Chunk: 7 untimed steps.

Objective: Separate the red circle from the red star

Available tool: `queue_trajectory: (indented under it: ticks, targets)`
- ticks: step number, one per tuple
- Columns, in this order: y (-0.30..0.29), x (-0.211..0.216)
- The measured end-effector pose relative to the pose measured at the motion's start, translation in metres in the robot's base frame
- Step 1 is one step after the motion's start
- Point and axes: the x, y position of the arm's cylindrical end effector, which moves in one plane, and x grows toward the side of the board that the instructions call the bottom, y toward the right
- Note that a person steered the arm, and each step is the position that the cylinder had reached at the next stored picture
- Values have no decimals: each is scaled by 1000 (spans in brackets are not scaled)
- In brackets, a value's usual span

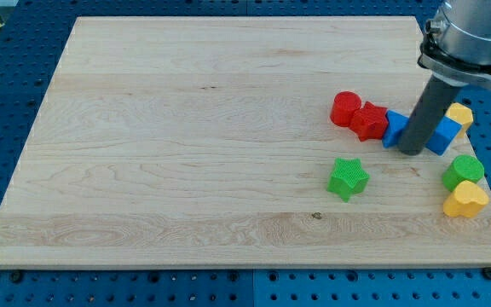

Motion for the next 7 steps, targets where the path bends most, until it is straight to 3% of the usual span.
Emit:
queue_trajectory:
  ticks: [1, 4, 7]
  targets:
    - [-1, -45]
    - [8, -71]
    - [-20, 11]
